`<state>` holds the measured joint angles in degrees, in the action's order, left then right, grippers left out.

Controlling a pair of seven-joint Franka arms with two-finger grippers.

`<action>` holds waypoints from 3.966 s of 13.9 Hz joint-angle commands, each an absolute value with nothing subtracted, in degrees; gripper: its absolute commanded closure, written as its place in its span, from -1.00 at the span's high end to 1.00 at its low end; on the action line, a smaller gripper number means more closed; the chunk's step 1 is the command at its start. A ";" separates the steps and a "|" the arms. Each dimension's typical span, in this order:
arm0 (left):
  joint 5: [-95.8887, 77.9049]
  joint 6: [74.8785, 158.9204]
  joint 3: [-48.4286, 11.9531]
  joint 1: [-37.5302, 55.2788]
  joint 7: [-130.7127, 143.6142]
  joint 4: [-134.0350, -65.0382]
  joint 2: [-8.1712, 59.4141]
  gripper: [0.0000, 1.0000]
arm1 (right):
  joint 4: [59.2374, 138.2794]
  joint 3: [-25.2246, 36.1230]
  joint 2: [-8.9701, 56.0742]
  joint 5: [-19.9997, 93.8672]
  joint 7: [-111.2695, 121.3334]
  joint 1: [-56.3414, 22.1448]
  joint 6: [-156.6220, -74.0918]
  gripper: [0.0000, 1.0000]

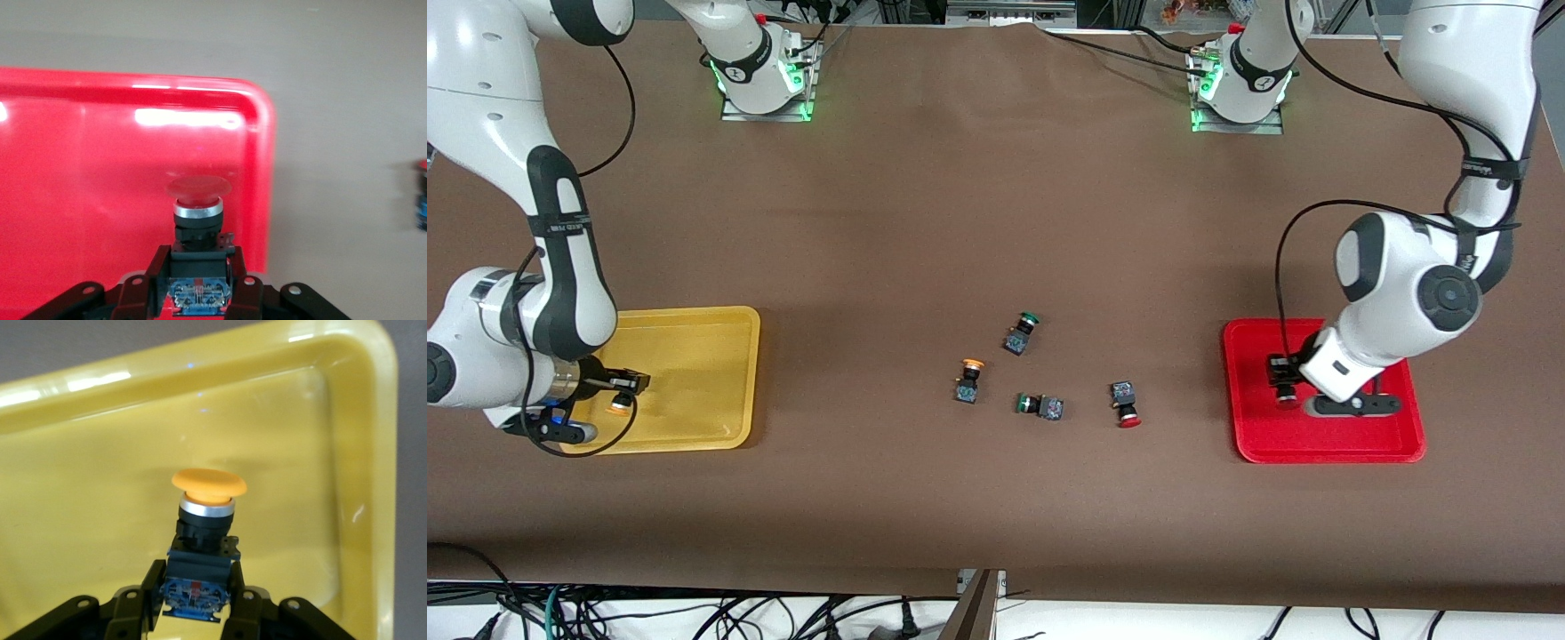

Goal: Place red and yellow buttons in trays
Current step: 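Carry the yellow button into the yellow tray while the left gripper carries red, then open both grippers and lift them away from the trays, then grasp the second yellow button with the right gripper while the left grasps red, then carry the yellow button into the yellow tray while the left gripper carries red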

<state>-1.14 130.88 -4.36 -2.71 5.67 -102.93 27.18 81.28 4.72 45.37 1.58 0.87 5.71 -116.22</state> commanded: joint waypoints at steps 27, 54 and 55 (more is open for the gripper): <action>1.14 125.60 -5.19 11.32 20.28 -88.70 34.61 1.00 | 78.49 0.88 47.27 1.32 -51.57 -30.57 -139.10 1.00; 1.50 117.18 -1.93 15.57 26.57 -75.76 43.78 -0.95 | 73.48 3.25 49.76 0.43 -37.77 -28.50 -134.52 -1.00; 1.32 115.24 -1.93 14.34 23.85 -75.85 42.38 -0.95 | 73.65 3.25 48.88 1.40 -31.53 -26.04 -130.91 -1.00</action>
